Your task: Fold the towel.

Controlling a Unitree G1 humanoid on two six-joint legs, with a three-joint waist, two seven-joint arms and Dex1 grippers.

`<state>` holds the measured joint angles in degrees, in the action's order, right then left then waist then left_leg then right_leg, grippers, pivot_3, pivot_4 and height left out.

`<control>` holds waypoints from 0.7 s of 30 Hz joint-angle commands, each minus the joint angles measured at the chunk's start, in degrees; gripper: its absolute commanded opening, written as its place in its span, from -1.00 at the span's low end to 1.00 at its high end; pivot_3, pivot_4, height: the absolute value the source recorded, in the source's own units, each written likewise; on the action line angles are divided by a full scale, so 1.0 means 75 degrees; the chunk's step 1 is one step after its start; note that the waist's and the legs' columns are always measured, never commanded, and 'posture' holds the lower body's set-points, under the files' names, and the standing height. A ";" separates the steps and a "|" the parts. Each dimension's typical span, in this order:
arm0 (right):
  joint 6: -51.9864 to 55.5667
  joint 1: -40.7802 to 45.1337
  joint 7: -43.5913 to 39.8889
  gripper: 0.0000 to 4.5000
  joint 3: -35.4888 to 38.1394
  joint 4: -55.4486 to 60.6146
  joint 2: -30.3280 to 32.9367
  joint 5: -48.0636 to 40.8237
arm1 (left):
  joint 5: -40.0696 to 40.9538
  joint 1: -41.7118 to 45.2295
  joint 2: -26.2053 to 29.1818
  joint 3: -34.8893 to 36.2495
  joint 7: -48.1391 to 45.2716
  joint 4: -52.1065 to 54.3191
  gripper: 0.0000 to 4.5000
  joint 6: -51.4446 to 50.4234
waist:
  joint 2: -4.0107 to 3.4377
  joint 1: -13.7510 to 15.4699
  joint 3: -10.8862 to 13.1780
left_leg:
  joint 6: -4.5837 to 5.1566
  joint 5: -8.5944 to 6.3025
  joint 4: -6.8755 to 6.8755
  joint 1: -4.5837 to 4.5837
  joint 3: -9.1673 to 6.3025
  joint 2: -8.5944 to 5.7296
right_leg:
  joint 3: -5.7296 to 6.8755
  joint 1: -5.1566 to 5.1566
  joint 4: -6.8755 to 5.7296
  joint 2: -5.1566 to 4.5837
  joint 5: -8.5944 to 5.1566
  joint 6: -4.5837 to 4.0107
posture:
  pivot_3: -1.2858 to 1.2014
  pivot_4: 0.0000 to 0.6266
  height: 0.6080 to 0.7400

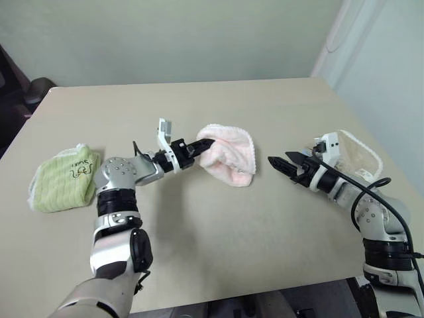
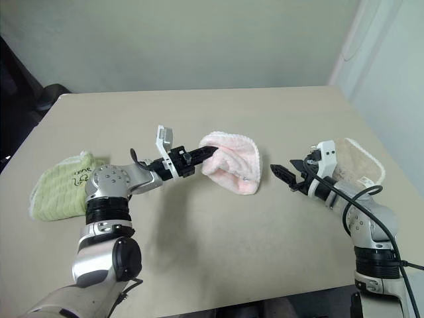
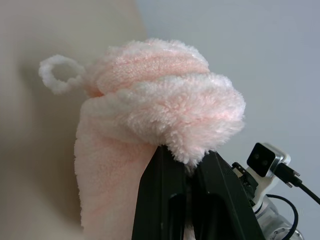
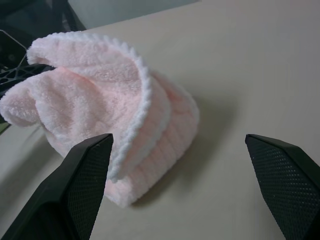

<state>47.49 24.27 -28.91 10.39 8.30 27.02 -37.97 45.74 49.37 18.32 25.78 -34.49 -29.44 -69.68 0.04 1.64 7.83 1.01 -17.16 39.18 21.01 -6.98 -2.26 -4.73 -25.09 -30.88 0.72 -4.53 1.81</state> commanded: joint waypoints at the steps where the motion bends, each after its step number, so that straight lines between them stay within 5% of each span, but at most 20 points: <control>1: -0.0207 0.0197 0.0068 1.00 0.0205 0.0046 -0.0029 0.0014 | 0.0125 0.0202 0.0323 0.0089 -0.0029 0.0268 -0.98 0.0072 | 0.0000 -0.0002 0.0000 | 0.0000 0.0000 0.0000 0.0000 0.0000 0.0000 | 0.0000 0.0000 0.0000 0.0000 0.0001 -0.0001 | 0.03 -0.52 1.00; 12: -0.0353 0.0257 0.0091 1.00 0.0096 -0.0047 -0.0140 0.0074 | -0.0510 -0.0400 0.1338 -0.1155 -0.0676 0.0425 -0.98 0.0116 | 0.0001 0.0005 0.0000 | -0.0005 -0.0001 -0.0001 0.0002 -0.0002 0.0000 | 0.0000 -0.0008 -0.0001 0.0001 0.0005 -0.0009 | 0.03 -0.52 1.00; 21: -0.0354 0.0247 0.0058 1.00 0.0051 -0.0015 -0.0272 0.0184 | -0.1237 -0.0340 0.1429 -0.2194 -0.1298 0.0048 -0.98 0.0592 | 0.0002 0.0017 0.0001 | -0.0006 -0.0002 -0.0001 0.0007 -0.0005 0.0000 | 0.0001 -0.0013 -0.0001 0.0001 0.0018 -0.0029 | 0.03 -0.52 1.00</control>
<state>45.78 25.06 -28.67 10.21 6.95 24.89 -36.64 37.20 45.81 28.65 10.23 -42.55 -29.28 -66.66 0.05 1.76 7.83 0.97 -17.17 39.17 21.06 -7.02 -2.26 -4.72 -25.20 -30.89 0.73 -4.40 1.59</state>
